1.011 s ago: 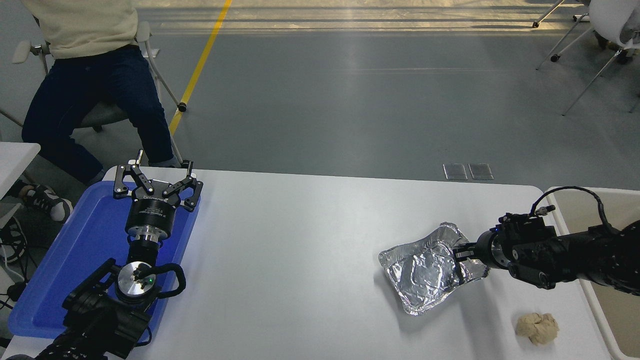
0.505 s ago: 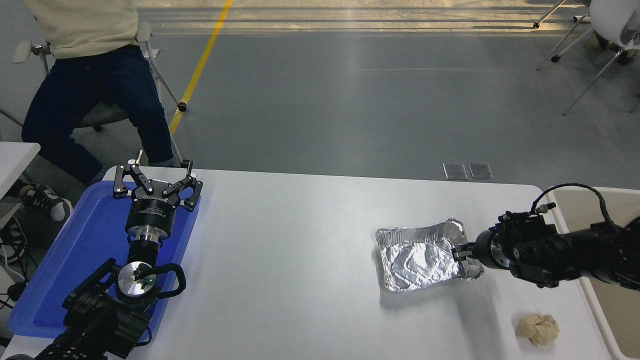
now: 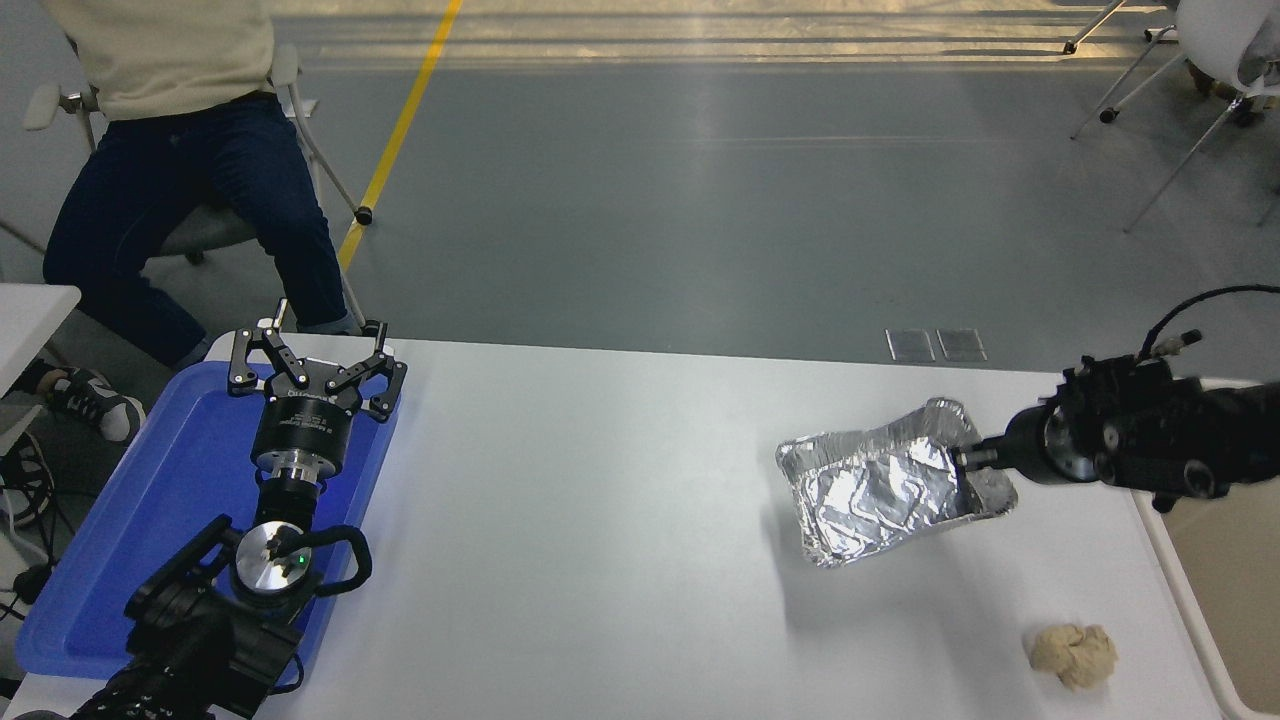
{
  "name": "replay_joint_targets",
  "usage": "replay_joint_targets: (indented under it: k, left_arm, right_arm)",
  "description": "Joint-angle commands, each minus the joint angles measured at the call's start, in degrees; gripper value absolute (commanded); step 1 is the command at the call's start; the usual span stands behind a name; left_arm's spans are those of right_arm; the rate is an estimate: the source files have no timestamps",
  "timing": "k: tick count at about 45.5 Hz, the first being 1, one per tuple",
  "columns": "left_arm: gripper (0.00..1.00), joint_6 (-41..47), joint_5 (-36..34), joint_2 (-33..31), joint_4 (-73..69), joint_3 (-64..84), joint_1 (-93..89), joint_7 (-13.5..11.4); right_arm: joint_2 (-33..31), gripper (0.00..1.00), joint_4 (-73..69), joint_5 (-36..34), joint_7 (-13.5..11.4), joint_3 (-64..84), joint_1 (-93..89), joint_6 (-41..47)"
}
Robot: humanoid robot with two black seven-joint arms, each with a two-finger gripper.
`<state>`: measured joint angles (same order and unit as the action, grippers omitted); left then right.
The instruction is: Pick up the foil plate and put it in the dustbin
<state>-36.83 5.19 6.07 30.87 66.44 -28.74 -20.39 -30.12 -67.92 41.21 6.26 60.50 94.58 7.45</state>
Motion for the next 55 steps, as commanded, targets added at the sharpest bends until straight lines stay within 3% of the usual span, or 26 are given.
replay_joint_targets:
  k: [1, 13, 44, 55]
  left_arm:
    - [1.0, 0.0, 0.0, 0.0, 0.1, 0.0, 0.0, 0.0]
    - [1.0, 0.0, 0.0, 0.0, 0.1, 0.0, 0.0, 0.0]
    - [1.0, 0.0, 0.0, 0.1, 0.1, 0.0, 0.0, 0.1]
    - [1.0, 0.0, 0.0, 0.1, 0.1, 0.0, 0.0, 0.1]
  right_arm:
    - [-2.6, 0.0, -10.1, -1.7, -0.1, 8.5, 17.6, 4.8]
    - [-0.9, 0.0, -16.4, -5.7, -0.4, 14.5, 30.7, 9.7]
    - [-0.6, 0.0, -20.7, -6.5, 0.0, 19.7, 44.2, 20.6]
    - [-0.7, 0.0, -20.6, -18.5, -0.3, 19.7, 43.4, 23.0]
